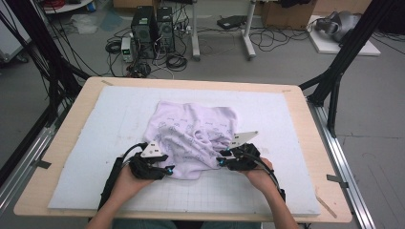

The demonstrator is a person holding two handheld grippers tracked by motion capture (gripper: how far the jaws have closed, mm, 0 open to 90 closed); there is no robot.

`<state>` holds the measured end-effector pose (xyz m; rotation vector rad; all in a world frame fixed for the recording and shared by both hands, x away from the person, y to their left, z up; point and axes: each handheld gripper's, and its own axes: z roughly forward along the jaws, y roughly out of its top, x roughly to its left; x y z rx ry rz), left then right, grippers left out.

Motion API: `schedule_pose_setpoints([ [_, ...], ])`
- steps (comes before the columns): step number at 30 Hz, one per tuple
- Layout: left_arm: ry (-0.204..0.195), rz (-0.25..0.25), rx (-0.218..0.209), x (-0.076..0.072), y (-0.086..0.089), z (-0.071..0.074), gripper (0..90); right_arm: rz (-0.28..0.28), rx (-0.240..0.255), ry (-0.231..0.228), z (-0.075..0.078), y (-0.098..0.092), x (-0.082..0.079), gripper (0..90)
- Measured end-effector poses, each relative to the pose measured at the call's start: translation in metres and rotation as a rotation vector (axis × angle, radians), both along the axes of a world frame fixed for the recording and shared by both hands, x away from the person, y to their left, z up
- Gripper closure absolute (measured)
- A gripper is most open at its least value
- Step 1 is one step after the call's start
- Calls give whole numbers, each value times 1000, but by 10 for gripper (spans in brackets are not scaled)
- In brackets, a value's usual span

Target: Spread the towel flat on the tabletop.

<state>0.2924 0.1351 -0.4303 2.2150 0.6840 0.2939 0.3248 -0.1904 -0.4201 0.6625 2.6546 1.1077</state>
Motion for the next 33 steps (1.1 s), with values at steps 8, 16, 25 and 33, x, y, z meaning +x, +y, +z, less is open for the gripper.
schedule_pose_setpoints([
  [8,10,-45,-18,-3,-6,-13,723,23,-17,48,-18,12,4,772],
  [16,-28,-49,-15,-12,-1,-2,872,60,2,45,-9,11,-5,840],
  [25,-102,-47,-54,-29,20,41,875,107,92,-28,22,2,-34,841],
  [33,-172,-46,-84,-48,41,82,875,220,156,-40,41,13,-65,848],
])
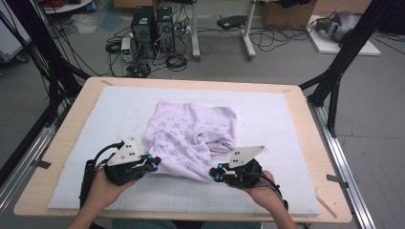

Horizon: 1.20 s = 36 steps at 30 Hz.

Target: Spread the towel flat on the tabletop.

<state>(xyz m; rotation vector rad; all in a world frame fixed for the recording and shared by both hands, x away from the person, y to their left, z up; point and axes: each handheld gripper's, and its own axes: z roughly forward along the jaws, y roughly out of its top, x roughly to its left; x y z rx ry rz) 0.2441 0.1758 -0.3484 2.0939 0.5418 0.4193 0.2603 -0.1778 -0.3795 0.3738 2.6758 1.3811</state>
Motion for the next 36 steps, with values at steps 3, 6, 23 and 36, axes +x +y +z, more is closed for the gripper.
schedule_pose_setpoints([
  [3,-4,17,-16,-1,12,6,872,74,43,2,8,7,-8,835],
  [6,43,46,-21,6,19,-2,696,35,34,-54,15,8,-6,753],
  [23,167,56,194,43,-14,-86,685,-47,-202,29,-56,32,35,721],
  [36,158,57,104,26,1,-79,878,-30,-117,56,-44,11,12,872],
])
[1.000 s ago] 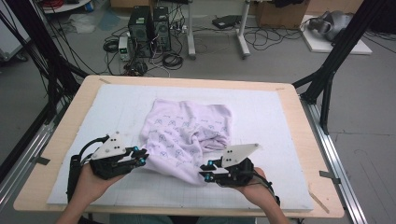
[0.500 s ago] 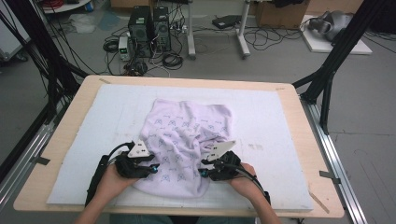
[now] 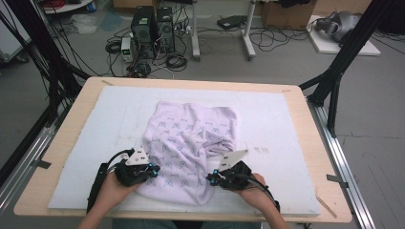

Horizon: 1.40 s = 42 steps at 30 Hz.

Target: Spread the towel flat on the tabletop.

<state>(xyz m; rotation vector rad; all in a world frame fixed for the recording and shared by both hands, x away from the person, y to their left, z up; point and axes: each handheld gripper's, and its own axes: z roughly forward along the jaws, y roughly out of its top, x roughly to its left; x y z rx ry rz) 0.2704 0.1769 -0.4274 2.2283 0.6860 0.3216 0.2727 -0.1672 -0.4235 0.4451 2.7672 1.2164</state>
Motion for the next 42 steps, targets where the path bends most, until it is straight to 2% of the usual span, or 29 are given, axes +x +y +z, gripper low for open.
schedule_pose_setpoints([
  [3,-5,-4,-50,-7,6,9,880,-2,23,-14,8,-11,-11,872],
  [5,-22,-8,-64,-13,6,14,884,-6,27,-14,12,-15,-20,873],
  [8,-34,-27,-68,-18,7,21,895,19,32,-16,16,-19,-32,870],
  [10,-42,-27,-54,-19,7,22,830,29,40,-17,19,-22,-37,828],
  [12,-33,-19,-53,-15,6,22,751,3,47,-42,23,-27,-35,771],
  [14,-44,-7,-49,-10,3,20,675,-41,62,-47,23,-31,-28,753],
  [16,-40,14,-34,-2,-1,17,622,-58,43,-63,22,-30,-22,725],
  [17,-40,18,-25,1,-3,15,579,-58,41,-47,18,-27,-17,693],
  [19,-22,24,2,9,-6,9,569,-53,29,-20,11,-21,-10,640],
  [22,-6,18,91,14,-14,-3,613,-21,-11,12,-5,-6,-2,621],
  [24,-16,0,108,12,-18,-7,676,-3,-31,30,-14,2,0,634],
  [25,-22,-3,103,10,-18,-7,722,-3,-18,41,-17,4,-1,671],
  [27,-18,-7,65,7,-16,-10,827,3,1,53,-18,3,-2,758],
  [29,-9,1,39,6,-14,-12,868,11,5,51,-18,3,-6,822],
  [34,6,-7,21,-1,-11,-11,881,28,1,34,-14,1,-11,847],
  [39,6,-18,-1,-13,-3,-7,895,26,40,33,-8,-7,-21,847],
  [42,7,-33,-19,-22,0,-2,895,33,44,28,-3,-11,-30,847],
])
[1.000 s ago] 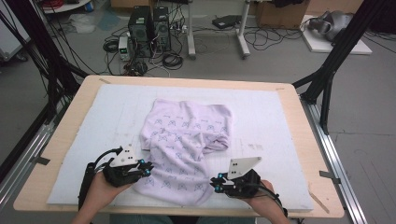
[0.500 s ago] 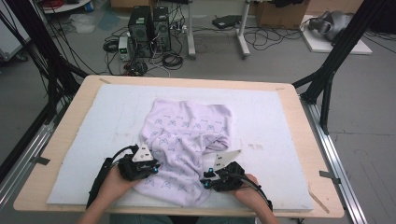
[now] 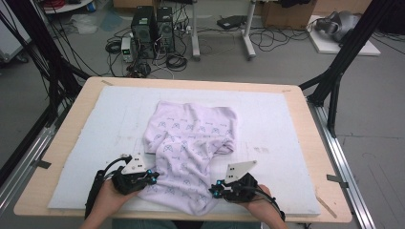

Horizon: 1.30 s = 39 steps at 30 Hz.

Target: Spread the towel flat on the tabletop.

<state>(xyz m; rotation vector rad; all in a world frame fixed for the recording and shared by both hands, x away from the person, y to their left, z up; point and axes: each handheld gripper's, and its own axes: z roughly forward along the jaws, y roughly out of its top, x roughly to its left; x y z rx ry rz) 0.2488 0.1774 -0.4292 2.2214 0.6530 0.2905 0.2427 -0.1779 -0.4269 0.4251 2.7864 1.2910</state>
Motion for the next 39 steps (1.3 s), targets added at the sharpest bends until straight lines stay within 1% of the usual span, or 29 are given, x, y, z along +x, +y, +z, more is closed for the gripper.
schedule_pose_setpoints([
  [4,-6,-25,-20,-11,-1,7,895,29,8,2,7,-4,-12,845],
  [5,-7,-30,-34,-14,-1,9,895,41,14,-3,10,-4,-15,838],
  [7,-17,-41,-45,-17,-1,15,890,62,37,4,16,-8,-20,814],
  [8,-25,-39,-47,-17,-1,18,858,66,50,4,20,-11,-21,798],
  [9,-28,-35,-53,-15,-2,20,821,56,54,-14,24,-13,-21,777],
  [10,-27,-27,-52,-13,-2,23,774,38,62,-18,27,-15,-20,756],
  [11,-32,-15,-52,-10,-3,24,713,15,71,-31,30,-18,-17,735],
  [13,-48,-3,-53,-2,-6,25,675,-31,90,-55,34,-21,-9,716],
  [14,-47,1,-56,4,-8,24,652,-55,83,-76,34,-21,-4,702],
  [16,-43,20,-46,16,-13,20,614,-93,38,-107,30,-18,8,662],
  [18,-34,41,-17,27,-18,15,588,-121,10,-105,23,-12,23,608],
  [20,-29,63,11,36,-23,9,559,-131,-4,-98,14,-5,36,568],
  [22,-7,66,50,43,-27,1,563,-131,-23,-73,5,4,46,565],
  [23,0,60,80,45,-30,-3,586,-129,-47,-78,1,8,49,572],
  [24,10,43,72,46,-31,-6,620,-121,-76,-75,-4,13,51,593],
  [25,12,33,62,45,-32,-6,668,-108,-97,-72,-9,16,53,626],
  [26,7,20,65,44,-34,-5,716,-106,-95,-61,-11,18,54,662],
  [27,1,10,69,42,-35,-6,776,-107,-82,-51,-12,17,53,720],
  [28,-24,7,88,39,-37,-5,806,-105,-80,-49,-12,17,53,772],
  [29,-30,4,92,37,-37,-4,833,-99,-77,-53,-11,17,50,808],
  [31,-24,0,83,35,-36,-2,862,-86,-89,-69,-10,16,46,835],
  [32,-22,-3,78,33,-35,-1,865,-85,-84,-59,-9,15,43,844],
  [33,-27,-7,71,30,-34,1,867,-77,-75,-61,-8,13,42,850],
  [34,-36,-8,53,27,-32,3,869,-77,-66,-60,-6,11,39,850],
  [35,-33,-7,17,22,-30,4,870,-75,-55,-64,-4,9,37,851],
  [37,-35,-6,4,16,-26,7,871,-70,-38,-67,0,5,31,851],
  [38,-44,-7,0,11,-24,7,871,-71,-28,-71,2,4,28,852],
  [39,-41,-11,-9,7,-22,9,872,-68,-19,-74,4,2,25,852],
])
